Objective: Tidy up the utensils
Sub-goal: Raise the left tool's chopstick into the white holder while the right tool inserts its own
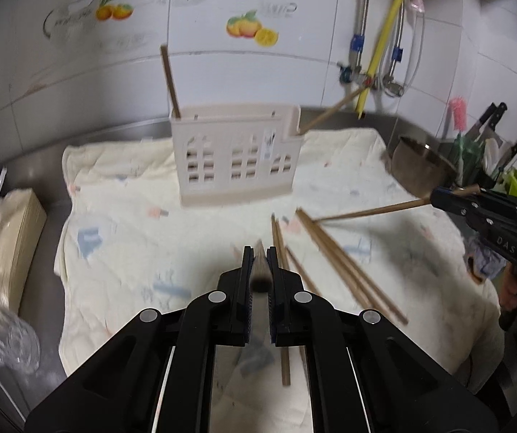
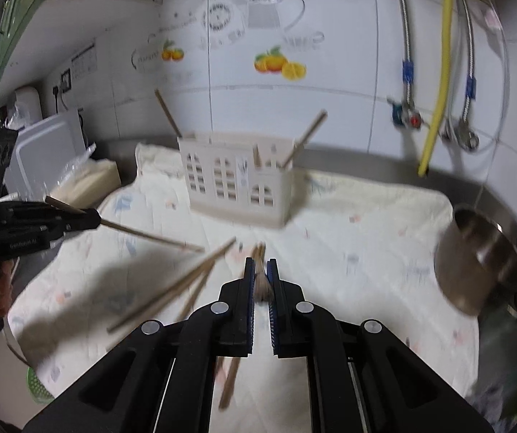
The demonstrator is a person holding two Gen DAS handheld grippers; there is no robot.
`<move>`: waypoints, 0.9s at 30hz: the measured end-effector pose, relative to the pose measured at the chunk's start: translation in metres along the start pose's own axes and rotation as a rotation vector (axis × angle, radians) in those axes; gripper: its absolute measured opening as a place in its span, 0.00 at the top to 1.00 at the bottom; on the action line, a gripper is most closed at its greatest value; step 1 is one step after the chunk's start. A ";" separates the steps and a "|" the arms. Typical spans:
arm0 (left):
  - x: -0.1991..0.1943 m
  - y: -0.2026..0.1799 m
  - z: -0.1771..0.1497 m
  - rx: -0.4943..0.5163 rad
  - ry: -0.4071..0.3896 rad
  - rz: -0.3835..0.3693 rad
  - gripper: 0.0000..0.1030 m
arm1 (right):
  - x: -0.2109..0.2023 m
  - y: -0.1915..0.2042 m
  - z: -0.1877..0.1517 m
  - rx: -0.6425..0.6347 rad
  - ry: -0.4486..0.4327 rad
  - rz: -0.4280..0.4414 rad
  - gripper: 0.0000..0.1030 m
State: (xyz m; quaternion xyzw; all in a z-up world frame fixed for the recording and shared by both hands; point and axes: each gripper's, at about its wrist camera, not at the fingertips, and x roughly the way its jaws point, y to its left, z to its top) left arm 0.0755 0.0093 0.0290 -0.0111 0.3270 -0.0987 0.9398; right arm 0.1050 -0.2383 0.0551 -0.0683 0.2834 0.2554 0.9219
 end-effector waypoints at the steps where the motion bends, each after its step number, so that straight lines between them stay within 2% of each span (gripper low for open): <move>1: 0.001 0.000 0.005 0.003 -0.006 0.000 0.94 | 0.000 0.000 0.000 0.000 0.000 0.000 0.94; 11: -0.001 0.003 0.056 0.021 -0.056 -0.014 0.94 | -0.001 -0.013 0.076 -0.049 -0.053 0.018 0.94; 19: -0.025 0.005 0.104 0.055 -0.116 -0.027 0.94 | -0.010 -0.021 0.129 -0.066 -0.076 0.067 0.94; 27: -0.054 0.017 0.159 0.064 -0.211 0.017 0.94 | -0.008 -0.021 0.170 -0.098 -0.099 0.059 0.94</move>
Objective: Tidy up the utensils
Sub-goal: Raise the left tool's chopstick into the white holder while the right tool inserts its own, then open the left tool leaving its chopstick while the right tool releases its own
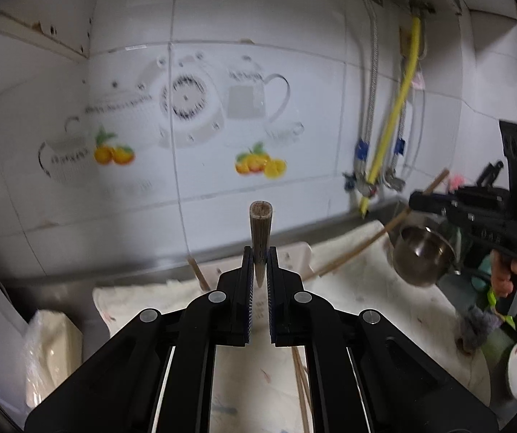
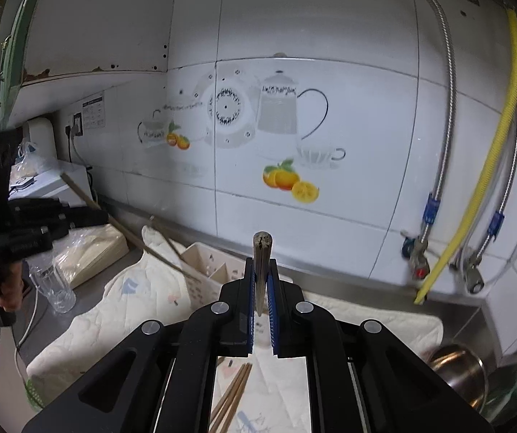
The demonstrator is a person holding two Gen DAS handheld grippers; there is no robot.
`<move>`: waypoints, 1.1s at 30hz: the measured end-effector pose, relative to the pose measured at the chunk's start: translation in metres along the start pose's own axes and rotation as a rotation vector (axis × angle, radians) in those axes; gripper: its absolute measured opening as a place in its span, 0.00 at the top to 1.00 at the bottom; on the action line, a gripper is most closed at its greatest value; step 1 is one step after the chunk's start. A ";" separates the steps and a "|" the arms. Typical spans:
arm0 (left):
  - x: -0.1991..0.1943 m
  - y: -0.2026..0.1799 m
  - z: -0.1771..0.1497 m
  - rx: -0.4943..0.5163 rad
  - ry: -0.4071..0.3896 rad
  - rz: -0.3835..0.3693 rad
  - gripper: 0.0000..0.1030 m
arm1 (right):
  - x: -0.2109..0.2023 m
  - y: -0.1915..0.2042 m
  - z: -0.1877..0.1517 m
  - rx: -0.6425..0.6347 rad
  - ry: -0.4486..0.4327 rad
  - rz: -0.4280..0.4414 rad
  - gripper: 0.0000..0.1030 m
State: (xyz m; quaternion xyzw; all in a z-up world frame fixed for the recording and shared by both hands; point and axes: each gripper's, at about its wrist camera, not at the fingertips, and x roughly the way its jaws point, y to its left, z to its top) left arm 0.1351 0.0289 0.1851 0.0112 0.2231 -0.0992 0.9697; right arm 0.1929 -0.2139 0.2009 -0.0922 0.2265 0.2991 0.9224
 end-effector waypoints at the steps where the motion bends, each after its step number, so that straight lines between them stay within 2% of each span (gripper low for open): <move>1: 0.002 0.003 0.005 -0.001 -0.003 0.011 0.94 | 0.003 0.000 0.003 -0.002 0.001 -0.001 0.94; 7: 0.038 0.019 0.013 -0.004 0.055 0.061 0.94 | 0.028 0.000 0.015 -0.012 0.027 -0.011 0.94; 16: 0.093 0.034 0.001 -0.031 0.176 0.058 0.94 | 0.072 -0.002 0.013 -0.001 0.107 -0.013 0.94; 28: 0.122 0.038 -0.014 -0.069 0.243 0.044 0.94 | 0.121 -0.011 -0.006 0.060 0.195 0.013 0.94; 31: 0.122 0.035 -0.014 -0.066 0.236 0.038 0.92 | 0.128 -0.014 -0.010 0.078 0.207 0.017 0.92; 33: 0.121 0.034 -0.013 -0.064 0.233 0.039 0.82 | 0.129 -0.016 -0.011 0.085 0.203 0.019 0.92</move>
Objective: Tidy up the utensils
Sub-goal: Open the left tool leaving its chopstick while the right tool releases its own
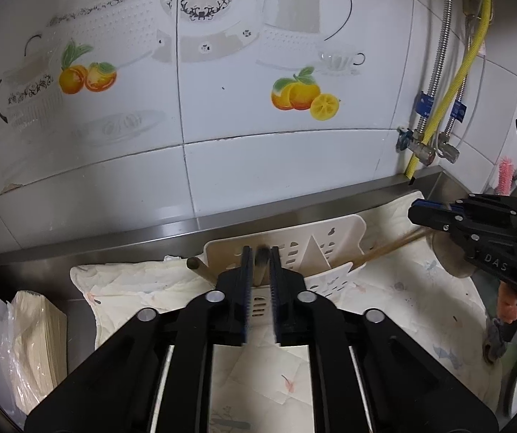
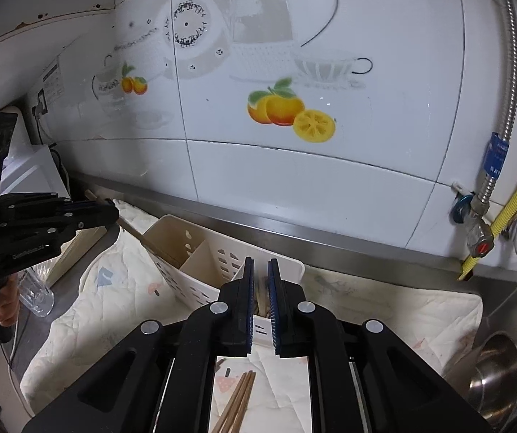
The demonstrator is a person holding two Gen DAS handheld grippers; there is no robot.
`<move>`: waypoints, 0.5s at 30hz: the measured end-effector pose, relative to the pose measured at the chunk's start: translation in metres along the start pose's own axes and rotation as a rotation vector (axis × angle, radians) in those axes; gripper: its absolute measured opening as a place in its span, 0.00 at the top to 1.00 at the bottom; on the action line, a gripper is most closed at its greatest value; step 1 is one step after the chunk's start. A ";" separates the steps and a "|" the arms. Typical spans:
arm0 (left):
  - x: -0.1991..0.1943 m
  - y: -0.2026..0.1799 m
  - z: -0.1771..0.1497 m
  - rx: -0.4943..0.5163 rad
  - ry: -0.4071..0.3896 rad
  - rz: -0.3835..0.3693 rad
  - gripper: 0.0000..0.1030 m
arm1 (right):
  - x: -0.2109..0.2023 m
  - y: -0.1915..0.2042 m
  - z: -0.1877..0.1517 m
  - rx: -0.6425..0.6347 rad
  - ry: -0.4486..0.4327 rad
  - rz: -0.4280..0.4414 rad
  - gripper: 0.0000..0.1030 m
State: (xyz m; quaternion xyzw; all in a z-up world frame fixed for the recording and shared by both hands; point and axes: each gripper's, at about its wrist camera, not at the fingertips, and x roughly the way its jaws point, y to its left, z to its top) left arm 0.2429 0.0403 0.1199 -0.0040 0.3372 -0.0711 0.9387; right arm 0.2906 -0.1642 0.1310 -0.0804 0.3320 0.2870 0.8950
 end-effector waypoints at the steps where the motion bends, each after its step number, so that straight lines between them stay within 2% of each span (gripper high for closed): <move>1: -0.002 -0.001 0.000 0.002 -0.007 0.005 0.80 | -0.001 -0.001 0.000 0.002 -0.005 -0.002 0.92; 4: -0.008 -0.001 0.001 0.000 -0.023 0.003 0.77 | -0.007 -0.002 0.001 0.005 -0.023 -0.008 0.83; 9: -0.030 -0.002 -0.007 -0.012 -0.065 0.004 0.69 | -0.031 0.000 -0.004 -0.014 -0.074 -0.039 0.76; 11: -0.038 -0.005 -0.014 -0.013 -0.076 0.000 0.63 | -0.042 0.002 -0.010 -0.027 -0.093 -0.047 0.73; 12: -0.042 -0.008 -0.020 -0.011 -0.083 0.004 0.59 | -0.047 0.004 -0.014 -0.030 -0.099 -0.047 0.68; 13: -0.046 -0.010 -0.026 -0.007 -0.088 0.008 0.58 | -0.051 0.005 -0.017 -0.031 -0.103 -0.048 0.63; 15: -0.053 -0.015 -0.039 -0.003 -0.092 -0.001 0.57 | -0.060 0.009 -0.031 -0.030 -0.110 -0.048 0.62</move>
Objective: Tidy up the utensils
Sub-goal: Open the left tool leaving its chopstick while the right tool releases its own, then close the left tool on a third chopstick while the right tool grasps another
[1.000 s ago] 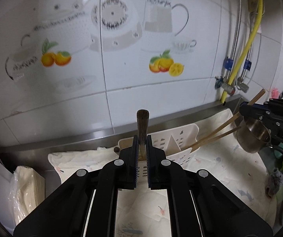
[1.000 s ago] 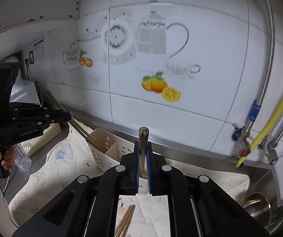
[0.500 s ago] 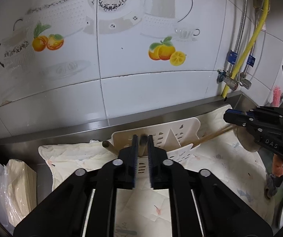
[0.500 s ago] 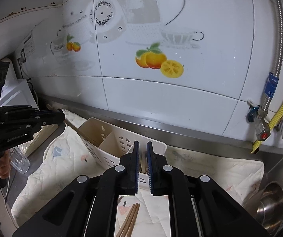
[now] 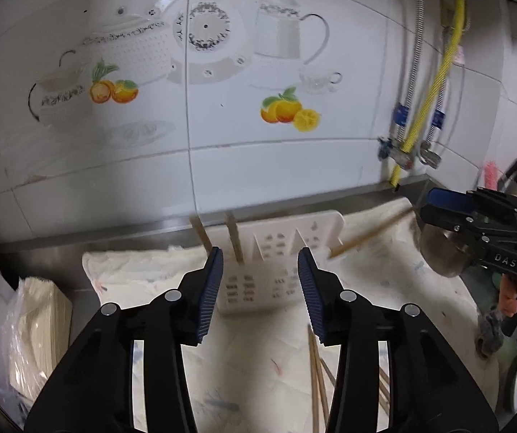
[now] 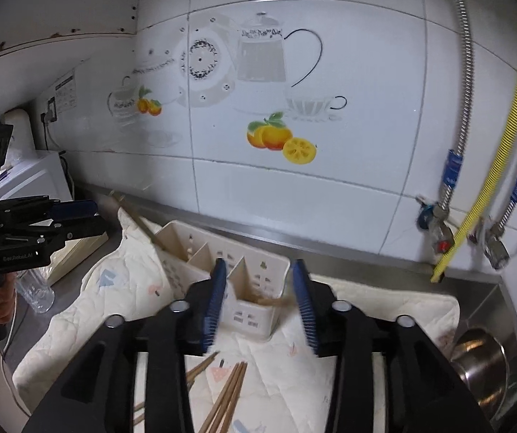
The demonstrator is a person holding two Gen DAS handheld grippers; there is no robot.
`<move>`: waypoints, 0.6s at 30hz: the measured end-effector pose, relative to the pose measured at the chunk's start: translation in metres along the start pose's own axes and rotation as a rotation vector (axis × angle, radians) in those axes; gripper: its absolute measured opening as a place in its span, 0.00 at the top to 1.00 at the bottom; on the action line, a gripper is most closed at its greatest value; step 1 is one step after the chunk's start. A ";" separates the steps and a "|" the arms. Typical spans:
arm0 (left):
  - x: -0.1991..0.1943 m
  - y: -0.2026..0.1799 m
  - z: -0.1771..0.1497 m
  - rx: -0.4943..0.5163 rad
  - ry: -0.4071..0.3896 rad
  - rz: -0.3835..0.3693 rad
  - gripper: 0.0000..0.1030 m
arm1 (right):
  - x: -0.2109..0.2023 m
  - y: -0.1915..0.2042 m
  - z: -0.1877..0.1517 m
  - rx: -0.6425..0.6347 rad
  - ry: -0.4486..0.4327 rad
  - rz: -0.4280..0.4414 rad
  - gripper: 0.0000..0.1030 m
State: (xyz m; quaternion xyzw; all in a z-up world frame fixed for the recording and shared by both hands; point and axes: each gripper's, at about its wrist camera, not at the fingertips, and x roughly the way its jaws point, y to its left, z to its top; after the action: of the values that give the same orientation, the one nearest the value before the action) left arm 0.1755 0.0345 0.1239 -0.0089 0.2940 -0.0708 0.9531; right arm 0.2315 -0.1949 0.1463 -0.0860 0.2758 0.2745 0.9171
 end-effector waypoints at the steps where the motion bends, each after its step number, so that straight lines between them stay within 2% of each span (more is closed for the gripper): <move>1: -0.004 -0.001 -0.007 -0.003 -0.001 -0.005 0.54 | -0.005 0.003 -0.007 -0.003 -0.001 0.006 0.62; 5: -0.015 -0.011 -0.035 -0.004 0.003 -0.021 0.51 | -0.017 0.014 -0.038 -0.002 0.010 0.022 0.61; 10: -0.018 -0.025 -0.077 0.017 0.033 0.012 0.47 | -0.026 0.025 -0.078 0.017 0.033 0.037 0.56; 18: -0.019 -0.016 -0.124 -0.062 0.074 0.026 0.47 | -0.033 0.052 -0.147 0.056 0.097 0.045 0.56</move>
State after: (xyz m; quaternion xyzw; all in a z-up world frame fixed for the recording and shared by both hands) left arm 0.0884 0.0243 0.0332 -0.0318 0.3312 -0.0495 0.9417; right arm 0.1126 -0.2114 0.0416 -0.0673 0.3292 0.2830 0.8983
